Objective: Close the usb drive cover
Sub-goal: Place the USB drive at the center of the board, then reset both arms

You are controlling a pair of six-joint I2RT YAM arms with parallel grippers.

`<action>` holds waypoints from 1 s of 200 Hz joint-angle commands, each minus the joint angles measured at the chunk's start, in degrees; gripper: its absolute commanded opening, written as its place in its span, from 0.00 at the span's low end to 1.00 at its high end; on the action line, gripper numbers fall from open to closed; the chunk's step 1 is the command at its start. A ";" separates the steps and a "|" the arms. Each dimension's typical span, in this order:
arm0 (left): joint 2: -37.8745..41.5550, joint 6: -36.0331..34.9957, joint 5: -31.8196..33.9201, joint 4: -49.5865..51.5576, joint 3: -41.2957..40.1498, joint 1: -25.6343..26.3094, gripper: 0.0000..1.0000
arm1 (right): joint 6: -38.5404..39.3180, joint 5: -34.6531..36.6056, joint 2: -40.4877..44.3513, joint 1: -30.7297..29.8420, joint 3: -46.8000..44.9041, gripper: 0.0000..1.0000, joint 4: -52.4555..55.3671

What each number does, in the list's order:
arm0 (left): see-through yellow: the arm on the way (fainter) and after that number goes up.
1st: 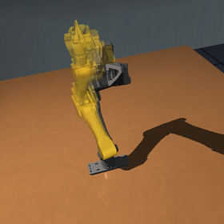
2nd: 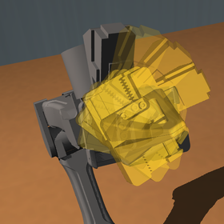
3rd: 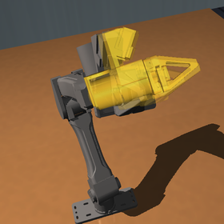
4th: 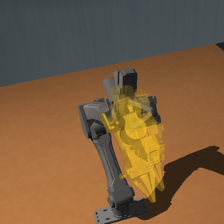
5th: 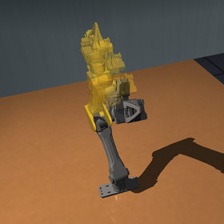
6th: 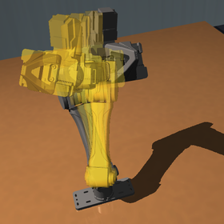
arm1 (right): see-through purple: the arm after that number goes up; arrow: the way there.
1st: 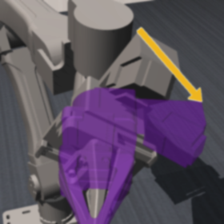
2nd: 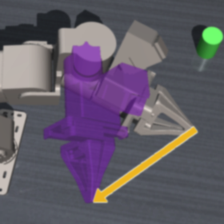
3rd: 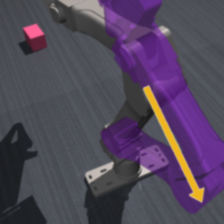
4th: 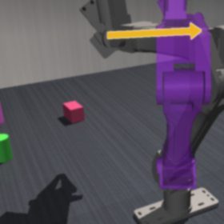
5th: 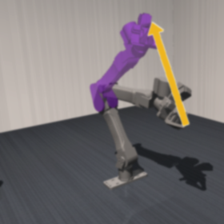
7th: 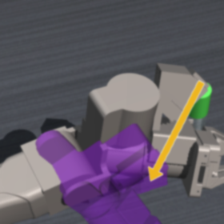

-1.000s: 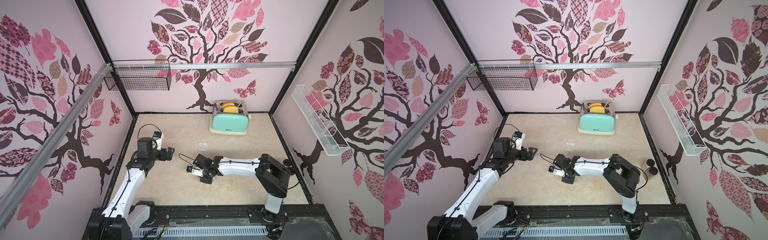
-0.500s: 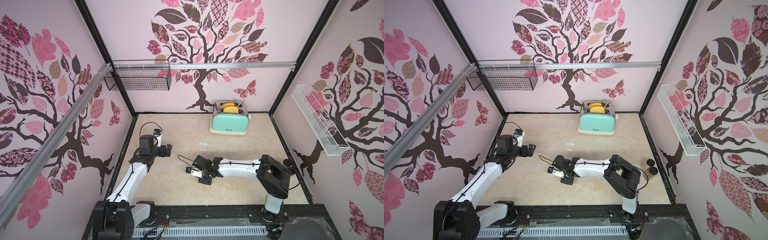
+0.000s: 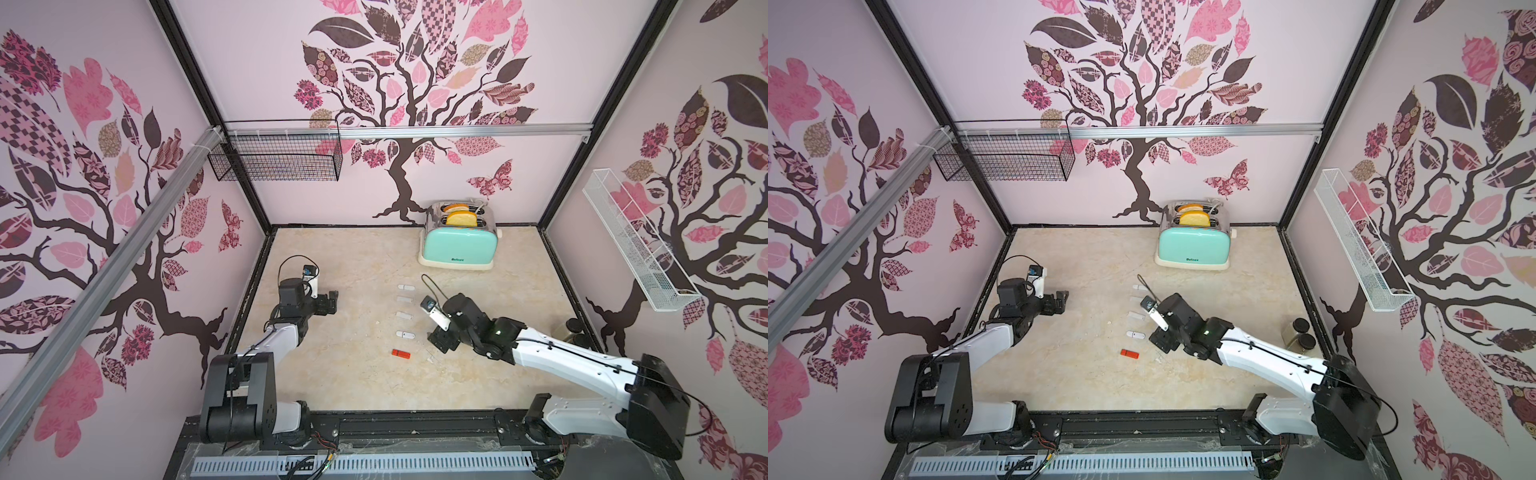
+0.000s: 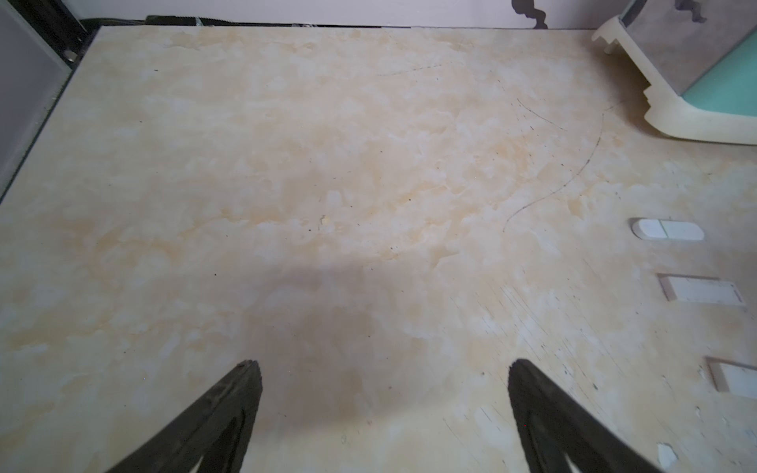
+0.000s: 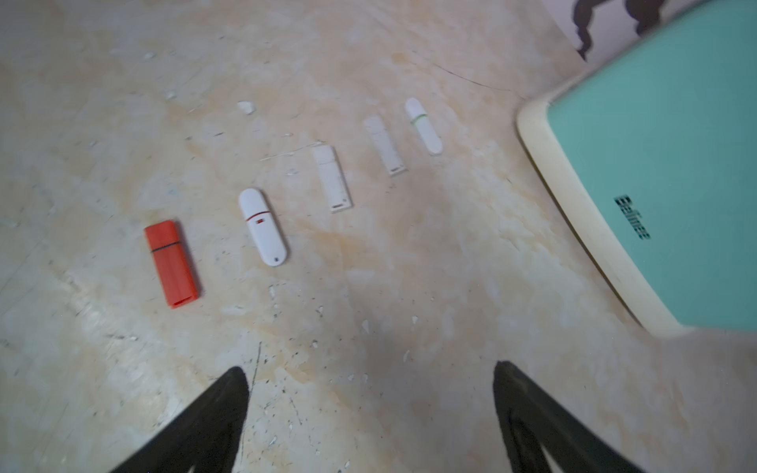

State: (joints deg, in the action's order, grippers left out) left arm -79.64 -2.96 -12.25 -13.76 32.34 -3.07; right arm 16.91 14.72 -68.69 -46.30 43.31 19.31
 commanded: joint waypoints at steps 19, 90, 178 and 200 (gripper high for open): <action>-3.41 0.90 -1.85 -9.97 -1.01 -0.91 0.98 | -9.36 8.42 5.22 9.66 -8.53 0.99 -13.97; -3.53 2.36 1.28 -21.79 -5.01 -0.89 0.98 | -9.69 11.43 4.73 23.45 -16.21 0.99 -28.82; -10.63 4.31 6.68 -38.76 -10.80 -0.88 0.98 | -10.31 3.93 -5.53 34.87 -19.88 0.99 -47.51; -10.13 4.11 6.68 -37.13 -10.43 -0.91 0.98 | -9.88 3.16 -7.38 34.96 -19.96 0.99 -51.64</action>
State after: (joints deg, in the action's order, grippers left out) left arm -89.54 0.45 -7.03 -46.70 22.09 -3.86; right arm 6.52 19.73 -74.83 -11.60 23.07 -24.47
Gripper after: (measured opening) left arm 0.983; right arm 0.992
